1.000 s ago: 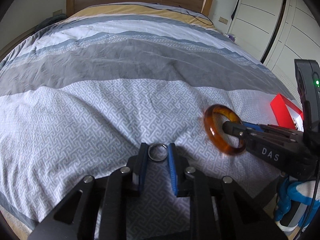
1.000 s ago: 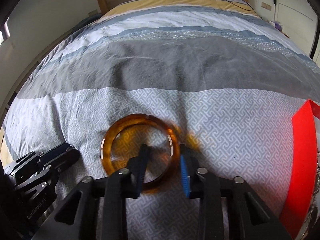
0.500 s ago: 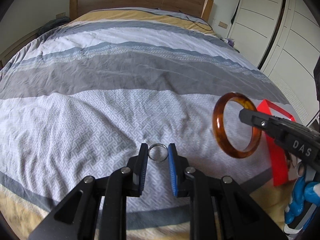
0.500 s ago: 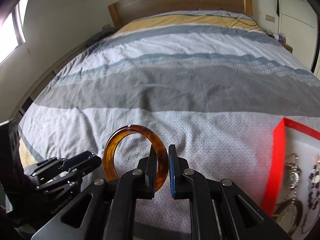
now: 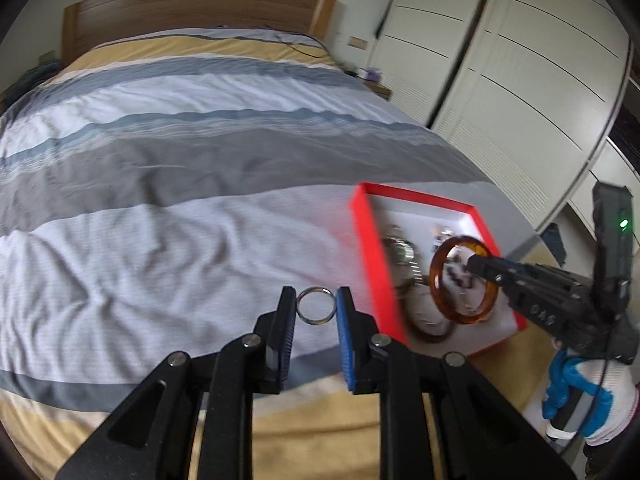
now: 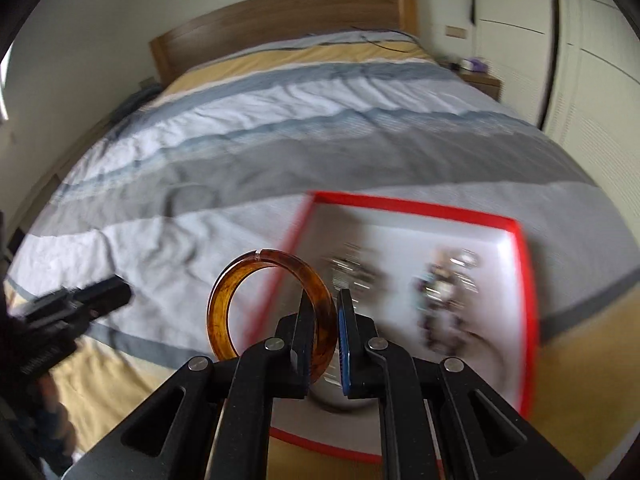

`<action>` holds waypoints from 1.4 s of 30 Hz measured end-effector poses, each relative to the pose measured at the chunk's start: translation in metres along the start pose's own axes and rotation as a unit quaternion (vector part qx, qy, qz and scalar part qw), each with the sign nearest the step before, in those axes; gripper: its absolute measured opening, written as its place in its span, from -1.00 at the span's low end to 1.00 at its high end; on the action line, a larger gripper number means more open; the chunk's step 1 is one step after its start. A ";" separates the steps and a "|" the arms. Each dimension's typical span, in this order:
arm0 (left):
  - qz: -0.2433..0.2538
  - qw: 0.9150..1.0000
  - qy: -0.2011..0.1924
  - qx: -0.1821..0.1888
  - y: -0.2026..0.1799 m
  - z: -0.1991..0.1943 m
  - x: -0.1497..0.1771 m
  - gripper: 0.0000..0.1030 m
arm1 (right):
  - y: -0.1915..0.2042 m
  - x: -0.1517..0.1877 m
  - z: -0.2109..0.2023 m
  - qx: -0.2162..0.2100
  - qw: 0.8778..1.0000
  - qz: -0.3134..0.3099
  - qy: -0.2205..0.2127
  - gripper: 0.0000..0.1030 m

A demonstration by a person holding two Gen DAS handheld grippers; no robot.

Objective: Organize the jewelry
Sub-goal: 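Carry the amber bangle with the right tool while the left tool carries the ring to the box, then open the right tool to drop the bangle in the box while the left tool releases the ring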

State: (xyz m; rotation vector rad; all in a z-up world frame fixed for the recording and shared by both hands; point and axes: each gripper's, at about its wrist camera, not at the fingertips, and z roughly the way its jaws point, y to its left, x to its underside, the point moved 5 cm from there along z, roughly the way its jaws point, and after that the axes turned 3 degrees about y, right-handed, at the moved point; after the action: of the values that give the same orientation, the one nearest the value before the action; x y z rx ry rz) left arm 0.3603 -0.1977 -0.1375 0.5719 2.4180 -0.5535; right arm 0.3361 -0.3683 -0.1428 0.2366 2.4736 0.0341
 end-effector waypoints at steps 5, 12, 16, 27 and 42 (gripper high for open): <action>0.029 0.999 0.017 0.028 -0.054 0.023 0.002 -0.64 | -0.049 0.029 0.005 0.053 0.998 -0.004 0.028 -0.79; 0.061 0.996 0.057 0.024 -0.092 0.064 0.014 -0.64 | -0.068 0.055 0.019 0.063 0.997 -0.006 0.051 -0.81; 0.055 0.995 0.078 0.008 -0.088 0.084 0.026 -0.64 | -0.075 0.061 0.024 0.069 0.996 -0.008 0.061 -0.81; 0.043 0.995 0.085 0.016 -0.086 0.084 0.030 -0.61 | -0.078 0.067 0.025 0.067 0.996 0.010 0.063 -0.68; 0.023 0.999 0.041 -0.019 -0.094 -0.007 0.017 -0.22 | -0.063 0.061 -0.057 0.052 0.998 0.041 0.003 0.01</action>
State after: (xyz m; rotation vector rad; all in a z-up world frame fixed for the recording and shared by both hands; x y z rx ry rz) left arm 0.2967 -0.2664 -0.1189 0.6434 2.4808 -0.4727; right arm 0.2443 -0.4173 -0.1398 0.3826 2.4730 -0.0605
